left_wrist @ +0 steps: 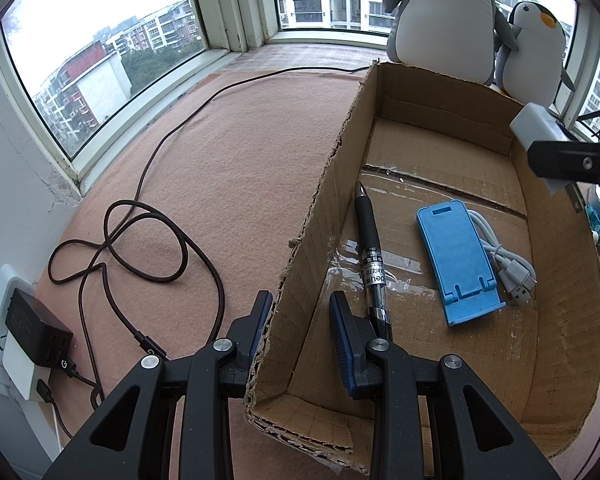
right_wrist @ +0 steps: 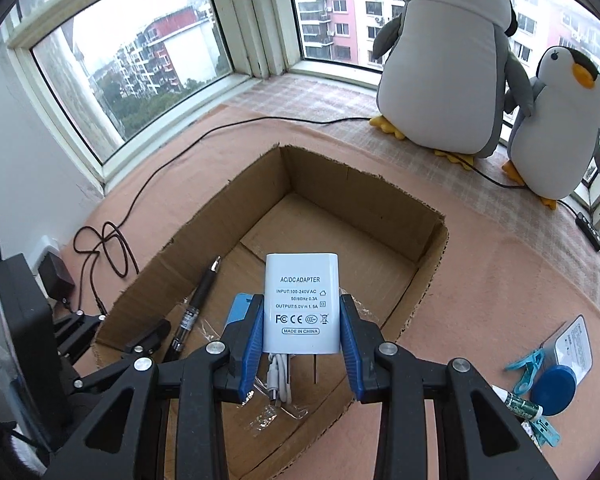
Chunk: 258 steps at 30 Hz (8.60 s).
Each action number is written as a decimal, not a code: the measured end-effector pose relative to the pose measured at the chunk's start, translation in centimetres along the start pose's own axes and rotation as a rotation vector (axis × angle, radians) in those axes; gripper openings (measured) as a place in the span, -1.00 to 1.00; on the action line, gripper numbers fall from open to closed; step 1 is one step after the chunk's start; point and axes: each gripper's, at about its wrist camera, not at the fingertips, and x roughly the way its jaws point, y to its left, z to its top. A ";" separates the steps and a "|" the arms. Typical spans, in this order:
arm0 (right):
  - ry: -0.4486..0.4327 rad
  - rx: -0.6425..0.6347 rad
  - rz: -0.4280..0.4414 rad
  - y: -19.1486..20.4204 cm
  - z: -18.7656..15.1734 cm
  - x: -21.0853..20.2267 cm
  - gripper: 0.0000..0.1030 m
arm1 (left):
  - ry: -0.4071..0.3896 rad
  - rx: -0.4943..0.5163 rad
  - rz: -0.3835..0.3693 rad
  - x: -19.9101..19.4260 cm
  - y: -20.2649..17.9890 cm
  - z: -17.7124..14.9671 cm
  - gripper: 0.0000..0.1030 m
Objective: Organize rigid objects
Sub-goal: 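Carry the white adapter into the box and open the right gripper, then return the right gripper to the pile and grasp the patterned power bank, then carry the power bank into the box and release it beside the phone stand, then return the right gripper to the pile and grasp the teal clip, then carry the teal clip into the box and open the right gripper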
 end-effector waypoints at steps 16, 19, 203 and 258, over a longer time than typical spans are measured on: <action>0.012 -0.006 -0.011 0.1 -0.2 0.9 -0.37 | 0.000 -0.001 0.000 0.0 0.0 0.0 -0.39; 0.004 0.000 -0.003 0.1 -0.1 0.7 -0.16 | 0.000 0.000 0.002 0.0 0.0 0.0 -0.39; 0.086 0.153 -0.161 -19.7 -12.7 -5.2 0.01 | -0.001 -0.006 0.006 0.0 0.0 0.0 -0.39; -0.091 0.035 0.041 -5.3 -3.8 -6.7 -0.79 | -0.004 -0.008 0.003 0.0 0.1 0.0 -0.39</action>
